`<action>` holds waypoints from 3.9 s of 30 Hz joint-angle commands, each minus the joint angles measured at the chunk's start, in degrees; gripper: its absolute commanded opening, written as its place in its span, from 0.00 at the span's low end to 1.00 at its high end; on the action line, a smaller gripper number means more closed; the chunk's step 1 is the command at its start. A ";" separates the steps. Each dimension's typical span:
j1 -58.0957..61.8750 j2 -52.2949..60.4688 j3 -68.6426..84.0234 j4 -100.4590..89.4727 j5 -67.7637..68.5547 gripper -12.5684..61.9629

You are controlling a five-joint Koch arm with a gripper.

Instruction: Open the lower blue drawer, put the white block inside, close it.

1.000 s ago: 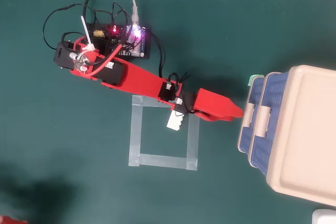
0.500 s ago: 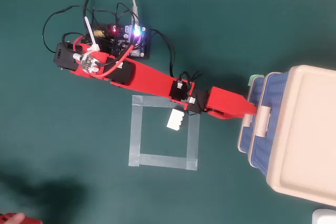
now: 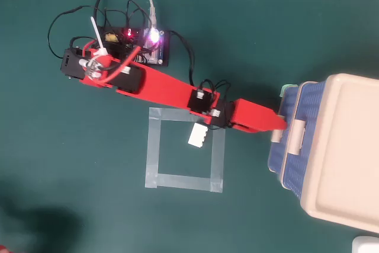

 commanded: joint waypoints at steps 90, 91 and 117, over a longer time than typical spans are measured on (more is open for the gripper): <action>15.47 33.49 -27.25 118.56 -9.76 0.06; 15.29 34.54 -29.36 118.48 -9.58 0.06; 0.97 15.29 -74.53 121.55 3.60 0.62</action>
